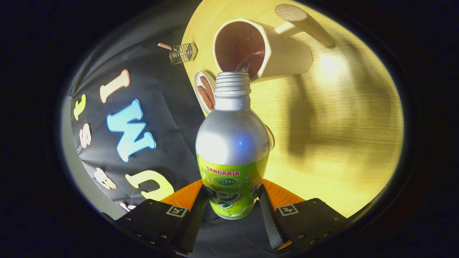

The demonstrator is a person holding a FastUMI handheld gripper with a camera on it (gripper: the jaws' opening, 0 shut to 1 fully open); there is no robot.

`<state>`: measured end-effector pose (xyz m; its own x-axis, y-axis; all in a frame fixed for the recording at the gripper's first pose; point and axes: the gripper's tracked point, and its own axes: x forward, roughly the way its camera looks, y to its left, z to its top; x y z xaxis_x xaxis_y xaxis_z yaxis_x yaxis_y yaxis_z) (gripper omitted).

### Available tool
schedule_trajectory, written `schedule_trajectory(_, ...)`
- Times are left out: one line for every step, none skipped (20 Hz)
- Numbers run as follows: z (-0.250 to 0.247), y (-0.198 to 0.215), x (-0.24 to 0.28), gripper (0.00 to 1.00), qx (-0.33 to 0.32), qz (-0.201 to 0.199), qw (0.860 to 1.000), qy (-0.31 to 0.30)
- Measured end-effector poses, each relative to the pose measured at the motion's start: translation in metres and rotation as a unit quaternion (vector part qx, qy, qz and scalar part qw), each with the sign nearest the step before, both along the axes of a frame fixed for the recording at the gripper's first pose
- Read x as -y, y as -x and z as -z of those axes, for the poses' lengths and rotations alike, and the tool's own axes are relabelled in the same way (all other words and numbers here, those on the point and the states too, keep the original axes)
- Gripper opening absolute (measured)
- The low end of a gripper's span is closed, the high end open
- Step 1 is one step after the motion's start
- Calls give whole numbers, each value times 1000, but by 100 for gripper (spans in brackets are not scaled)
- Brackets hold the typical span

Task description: Take the bottle from table, then pour the juice into the cup, finally place the bottle on the coaster

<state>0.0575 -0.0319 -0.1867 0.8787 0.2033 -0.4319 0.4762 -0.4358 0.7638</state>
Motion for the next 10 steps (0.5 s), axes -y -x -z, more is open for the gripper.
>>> schedule_trajectory(-1, 0, 0, 76, 0, 0, 1000, -2)
schedule_trajectory(-2, 0, -1, 76, 0, -2, 1000, -6)
schedule_trajectory(-3, -1, 0, 76, 0, -1, 1000, -9)
schedule_trajectory(-3, -2, 1, 76, -1, 0, 1000, -13)
schedule_trajectory(-3, -2, 1, 76, -3, -1, 1000, -17)
schedule_trajectory(-3, -2, 1, 76, -4, -1, 1000, -21)
schedule_trajectory(-4, -3, 1, 76, -5, 1, 1000, -25)
schedule_trajectory(-5, -2, 2, 76, -5, 2, 1000, -29)
schedule_trajectory(-7, -3, 3, 76, -6, 2, 999, -33)
schedule_trajectory(-7, -3, 2, 76, -6, 2, 999, -36)
